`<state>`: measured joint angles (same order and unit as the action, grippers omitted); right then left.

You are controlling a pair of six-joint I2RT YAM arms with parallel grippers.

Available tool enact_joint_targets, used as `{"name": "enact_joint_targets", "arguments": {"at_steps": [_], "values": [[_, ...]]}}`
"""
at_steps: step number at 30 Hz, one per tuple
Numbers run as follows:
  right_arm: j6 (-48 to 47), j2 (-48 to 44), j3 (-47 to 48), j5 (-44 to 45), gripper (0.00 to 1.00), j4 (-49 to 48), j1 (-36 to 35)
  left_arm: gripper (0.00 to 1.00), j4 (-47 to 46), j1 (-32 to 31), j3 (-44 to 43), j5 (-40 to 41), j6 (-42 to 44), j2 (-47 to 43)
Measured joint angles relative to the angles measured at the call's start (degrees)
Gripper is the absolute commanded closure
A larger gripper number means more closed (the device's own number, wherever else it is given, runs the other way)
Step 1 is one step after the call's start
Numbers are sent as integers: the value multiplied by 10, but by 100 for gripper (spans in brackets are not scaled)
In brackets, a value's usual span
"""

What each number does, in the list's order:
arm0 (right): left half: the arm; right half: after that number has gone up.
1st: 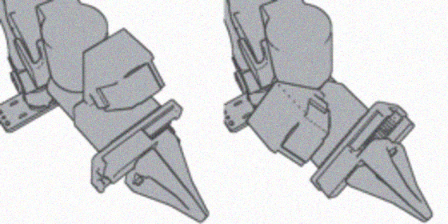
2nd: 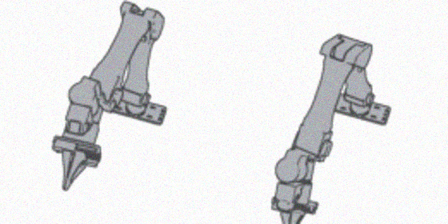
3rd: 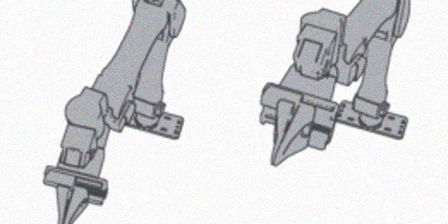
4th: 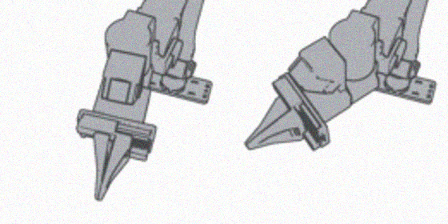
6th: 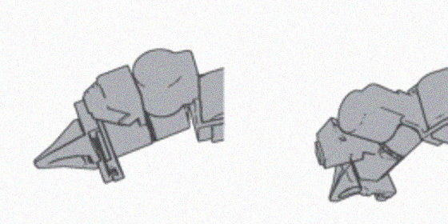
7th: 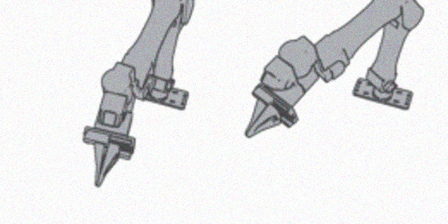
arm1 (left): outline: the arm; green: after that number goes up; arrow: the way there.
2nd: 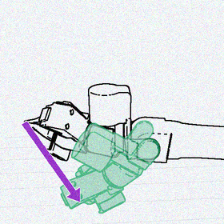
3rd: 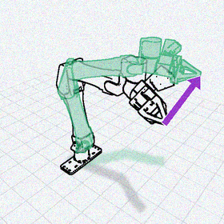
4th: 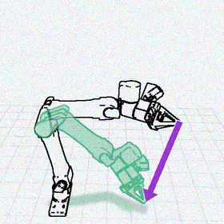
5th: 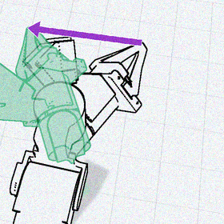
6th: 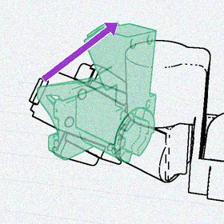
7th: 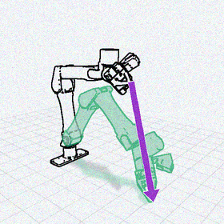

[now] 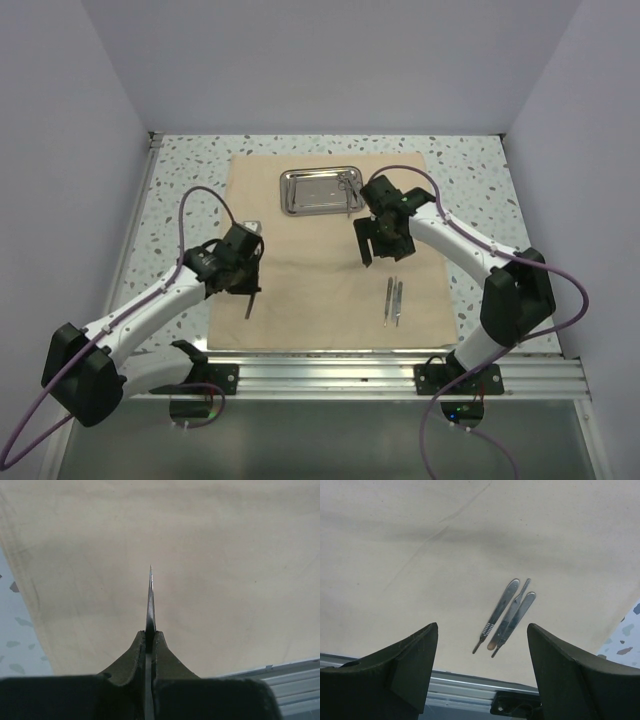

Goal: Open and lay out the surgical kit
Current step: Place the medical item in the surgical kit.

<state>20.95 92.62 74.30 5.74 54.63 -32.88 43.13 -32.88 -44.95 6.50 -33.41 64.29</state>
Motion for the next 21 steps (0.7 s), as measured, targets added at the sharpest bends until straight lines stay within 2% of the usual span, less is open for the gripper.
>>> {"name": "enact_joint_targets", "arguments": {"at_steps": [3,4,5,6,7,10,11,16,21], "values": [[-1,0,0,-4,23,-2,0,99,7,-26,1,6,-21,4],[-2,0,0,-5,23,-2,0,93,9,-31,1,8,-28,8],[-3,0,-1,-6,21,-2,0,77,11,-33,1,10,-32,11],[-4,0,-1,-6,21,-3,0,70,15,-33,1,13,-36,16],[-5,0,-3,-5,20,-3,0,54,17,-33,1,14,-44,18],[-7,-4,-12,-3,19,-6,0,25,21,-33,1,15,-62,17],[-7,-6,-16,-2,19,-7,0,1,23,-33,1,15,-65,17],[-7,-21,-41,3,19,-12,1,0,53,-33,-25,19,-71,18],[-7,-21,-42,7,18,-15,3,1,57,-33,-135,40,-36,49]]}}
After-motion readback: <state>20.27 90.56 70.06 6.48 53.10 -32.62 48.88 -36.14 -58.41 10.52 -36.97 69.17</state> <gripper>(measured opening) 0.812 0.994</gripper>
